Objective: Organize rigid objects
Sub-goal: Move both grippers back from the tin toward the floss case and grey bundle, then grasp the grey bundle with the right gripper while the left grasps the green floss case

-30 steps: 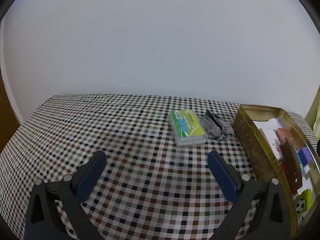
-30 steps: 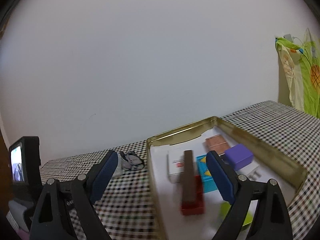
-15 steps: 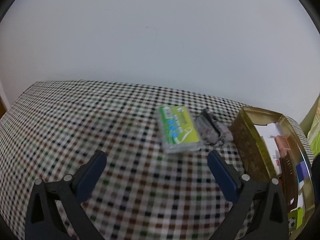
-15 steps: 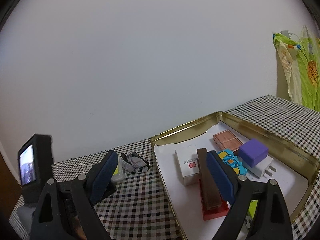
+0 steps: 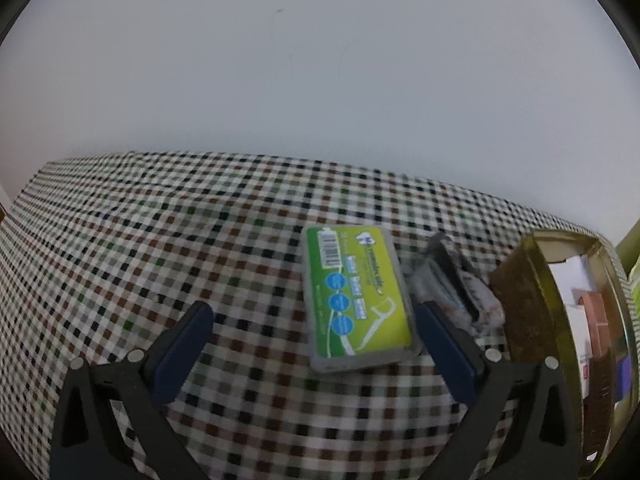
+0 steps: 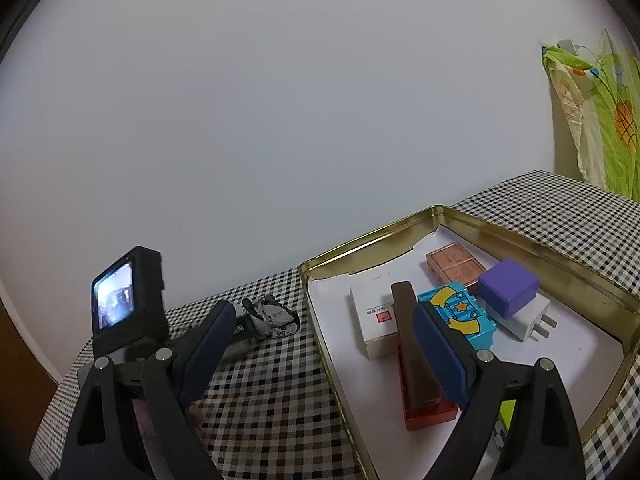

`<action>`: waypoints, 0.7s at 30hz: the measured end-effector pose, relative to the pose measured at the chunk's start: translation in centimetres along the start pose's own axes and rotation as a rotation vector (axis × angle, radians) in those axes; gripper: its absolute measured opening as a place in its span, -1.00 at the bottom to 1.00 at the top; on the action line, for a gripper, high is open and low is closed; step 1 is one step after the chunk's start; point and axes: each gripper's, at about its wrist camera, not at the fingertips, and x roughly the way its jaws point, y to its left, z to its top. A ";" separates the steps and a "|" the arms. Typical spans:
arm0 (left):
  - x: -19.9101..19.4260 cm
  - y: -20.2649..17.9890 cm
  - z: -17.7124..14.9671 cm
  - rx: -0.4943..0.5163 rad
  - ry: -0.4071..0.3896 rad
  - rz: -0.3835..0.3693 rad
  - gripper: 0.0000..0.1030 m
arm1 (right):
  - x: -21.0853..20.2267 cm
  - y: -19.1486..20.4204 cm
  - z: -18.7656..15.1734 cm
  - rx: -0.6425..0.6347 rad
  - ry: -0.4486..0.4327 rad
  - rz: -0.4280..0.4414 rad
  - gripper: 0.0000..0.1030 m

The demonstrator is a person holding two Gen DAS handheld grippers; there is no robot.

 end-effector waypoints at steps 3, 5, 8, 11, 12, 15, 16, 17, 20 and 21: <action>-0.2 1.3 0.1 -0.006 -0.008 0.027 1.00 | 0.2 0.4 -0.2 -0.014 0.020 0.006 0.78; -0.3 2.1 0.3 0.020 -0.015 0.040 1.00 | 0.3 0.8 -0.3 -0.024 0.023 0.010 0.78; -0.4 3.4 0.5 0.018 -0.017 0.051 1.00 | 1.0 1.6 -0.3 -0.038 0.038 0.034 0.78; -0.2 4.4 0.7 0.018 -0.010 0.027 1.00 | 2.8 3.2 -0.4 -0.060 0.103 0.073 0.78; -0.2 4.7 0.7 0.020 -0.007 0.015 1.00 | 3.3 3.7 -0.5 -0.070 0.125 0.079 0.78; 0.3 6.0 1.1 -0.009 0.017 -0.046 1.00 | 5.1 4.9 -0.8 -0.080 0.173 0.069 0.78; 0.8 6.6 1.4 -0.030 0.027 -0.069 1.00 | 5.4 5.2 -0.6 -0.088 0.168 0.060 0.78; 0.8 6.9 1.4 -0.039 0.025 -0.074 1.00 | 5.9 5.6 -0.4 -0.093 0.169 0.073 0.78; 0.5 7.4 1.5 -0.032 0.018 -0.046 1.00 | 6.7 6.4 -0.1 -0.114 0.154 0.066 0.77; 0.5 7.6 1.5 -0.035 0.018 -0.045 1.00 | 6.9 6.7 0.0 -0.127 0.148 0.066 0.77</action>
